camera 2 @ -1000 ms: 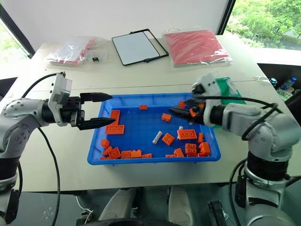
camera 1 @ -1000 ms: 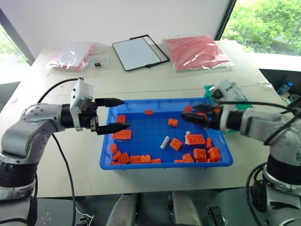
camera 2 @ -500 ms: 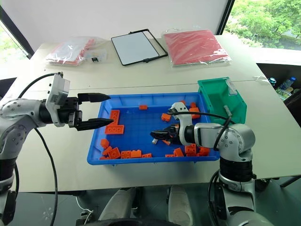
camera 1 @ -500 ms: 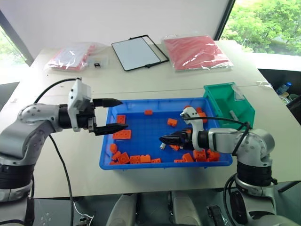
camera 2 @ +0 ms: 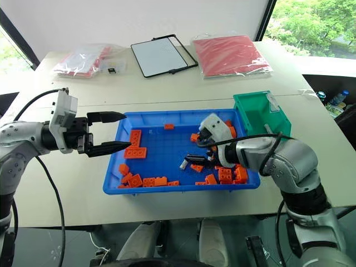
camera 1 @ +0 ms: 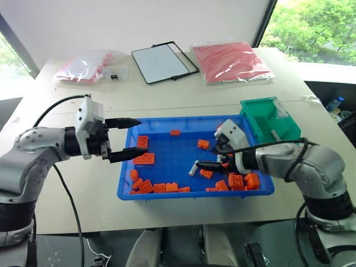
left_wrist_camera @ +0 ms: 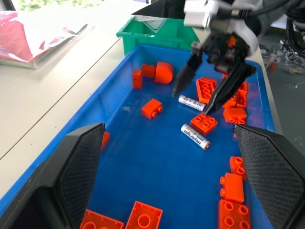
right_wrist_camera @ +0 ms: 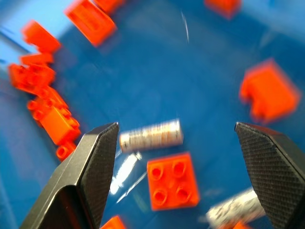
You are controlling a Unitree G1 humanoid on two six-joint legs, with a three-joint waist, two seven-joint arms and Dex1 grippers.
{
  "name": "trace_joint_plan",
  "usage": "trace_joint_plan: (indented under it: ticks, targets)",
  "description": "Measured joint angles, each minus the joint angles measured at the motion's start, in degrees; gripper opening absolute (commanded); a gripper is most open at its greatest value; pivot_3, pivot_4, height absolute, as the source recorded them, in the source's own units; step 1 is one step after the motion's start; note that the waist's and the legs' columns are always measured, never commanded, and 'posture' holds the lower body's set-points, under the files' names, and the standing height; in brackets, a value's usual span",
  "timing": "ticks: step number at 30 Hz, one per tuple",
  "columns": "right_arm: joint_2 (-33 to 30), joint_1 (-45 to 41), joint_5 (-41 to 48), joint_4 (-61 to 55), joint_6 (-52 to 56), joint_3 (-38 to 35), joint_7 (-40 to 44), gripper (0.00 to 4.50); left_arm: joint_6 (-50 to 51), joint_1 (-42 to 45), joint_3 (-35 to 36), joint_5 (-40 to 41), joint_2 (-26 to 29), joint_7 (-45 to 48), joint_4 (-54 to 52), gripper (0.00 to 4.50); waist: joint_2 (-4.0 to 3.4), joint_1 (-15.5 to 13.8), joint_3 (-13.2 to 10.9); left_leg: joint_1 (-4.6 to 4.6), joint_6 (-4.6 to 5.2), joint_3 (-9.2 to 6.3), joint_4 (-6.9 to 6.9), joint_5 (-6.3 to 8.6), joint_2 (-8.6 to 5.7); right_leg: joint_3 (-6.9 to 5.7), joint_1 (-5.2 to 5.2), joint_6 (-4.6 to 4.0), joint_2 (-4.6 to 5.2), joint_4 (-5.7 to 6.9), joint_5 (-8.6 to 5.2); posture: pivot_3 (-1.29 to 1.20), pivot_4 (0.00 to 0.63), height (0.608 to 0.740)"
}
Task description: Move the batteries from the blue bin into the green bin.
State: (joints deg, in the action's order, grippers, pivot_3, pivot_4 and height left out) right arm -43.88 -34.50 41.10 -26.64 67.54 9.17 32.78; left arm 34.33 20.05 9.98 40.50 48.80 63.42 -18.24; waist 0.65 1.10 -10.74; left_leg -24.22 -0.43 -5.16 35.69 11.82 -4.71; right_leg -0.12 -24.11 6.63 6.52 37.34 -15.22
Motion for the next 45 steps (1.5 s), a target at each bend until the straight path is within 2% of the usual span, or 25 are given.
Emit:
trace_joint_plan:
  ticks: [4, 6, 9, 14, 19, 24, 30, 33, 39, 43, 45]
  targets:
    - [-4.45, -6.00, -11.69, 5.33, -21.10, 9.58, 17.07, 3.97, -0.08, 0.36, -0.08, -0.02, -0.52, -0.24, 0.16, 4.50, 0.03, -0.05, 0.00, 0.00, 0.01, 0.03, 0.02, 0.02, 0.05, -0.01, 0.02, 0.01, -0.05, -0.04, 0.01, 0.00, 0.150, 0.735]
    - [-4.65, -7.95, -15.66, 7.86, -28.97, 13.05, 23.82, 3.97, -0.18, 0.53, -0.10, -0.06, -0.63, -0.29, 0.26, 4.50, 0.03, -0.01, 0.00, 0.00, 0.00, 0.04, 0.03, 0.02, 0.06, 0.00, 0.03, 0.02, -0.05, -0.05, 0.01, 0.00, 0.150, 0.735]
    - [-3.19, -12.55, -23.26, 15.54, -43.33, 19.27, 35.52, 3.97, -0.31, 1.16, -0.22, -0.16, -0.98, -0.60, 0.50, 4.50, 0.03, 0.05, -0.01, 0.01, 0.00, 0.05, 0.06, 0.02, 0.07, 0.00, 0.02, 0.03, -0.07, -0.05, 0.03, 0.00, 0.150, 0.735]
    - [-0.23, -15.12, -32.48, 26.85, -62.13, 24.32, 46.87, 3.97, -0.32, 1.42, -0.18, -0.19, -1.37, -1.29, 0.43, 4.50, 0.06, -0.18, -0.03, 0.00, -0.03, 0.03, 0.08, 0.03, 0.07, 0.01, 0.02, 0.02, -0.07, -0.05, 0.04, 0.00, 0.150, 0.735]
    - [4.54, -15.79, -37.71, 35.72, -71.21, 24.87, 49.73, 3.97, -0.19, 0.75, 0.20, -0.04, -1.33, -1.89, -0.22, 4.50, 0.06, -0.09, -0.03, 0.00, -0.04, 0.01, 0.11, 0.04, 0.08, 0.02, 0.01, -0.02, -0.08, -0.04, 0.09, 0.00, 0.150, 0.735]
    - [9.71, -16.08, -42.56, 44.33, -77.74, 24.89, 48.68, 3.97, 0.15, -0.94, 1.12, 0.23, -1.18, -2.89, -2.21, 4.50, 0.06, -0.03, -0.03, 0.00, -0.06, 0.01, 0.09, 0.03, 0.10, 0.04, -0.03, -0.06, -0.11, -0.01, 0.11, 0.00, 0.150, 0.735]
    - [12.15, -17.21, -45.55, 50.63, -85.76, 24.74, 48.02, 3.97, 0.39, -1.63, 2.35, 0.97, -0.54, -3.82, -2.80, 4.50, 0.06, -0.10, -0.03, 0.08, -0.07, 0.01, 0.10, 0.04, 0.10, 0.04, 0.06, -0.06, -0.11, -0.02, 0.12, 0.00, 0.150, 0.735]
    - [12.80, -17.58, -46.15, 52.09, -87.24, 24.56, 47.96, 3.18, 0.40, -1.63, 2.34, 1.30, -0.54, -3.89, -2.82, 4.50, 0.07, -0.08, -0.03, 0.17, -0.07, 0.01, 0.10, 0.04, 0.10, 0.04, 0.13, -0.07, -0.13, -0.02, 0.12, 0.00, 0.150, 0.735]
    - [13.51, -15.72, -45.32, 49.91, -80.34, 23.22, 49.01, 0.15, 0.39, -1.60, 2.28, 1.37, -0.51, -3.83, -2.79, 4.50, 0.06, -0.11, -0.03, 0.17, -0.07, 0.00, 0.07, 0.04, 0.10, 0.05, 0.11, -0.07, -0.13, -0.01, 0.12, 0.00, 0.150, 0.735]
    - [12.88, -13.45, -41.64, 41.43, -69.17, 19.17, 48.77, 0.15, 0.29, -1.13, 1.98, 1.27, -0.53, -3.70, -2.58, 4.50, 0.05, -0.17, -0.04, 0.16, -0.07, 0.00, 0.06, 0.04, 0.10, 0.07, 0.08, -0.07, -0.12, 0.00, 0.12, 0.00, 0.150, 0.735]
    - [11.29, -12.72, -38.59, 34.01, -59.60, 14.76, 46.57, 0.15, 0.18, -0.71, 1.66, 1.22, -0.58, -3.58, -2.17, 4.50, 0.04, -0.31, -0.04, 0.12, -0.07, -0.01, 0.06, 0.04, 0.10, 0.08, 0.05, -0.07, -0.11, 0.00, 0.12, 0.00, 0.150, 0.735]
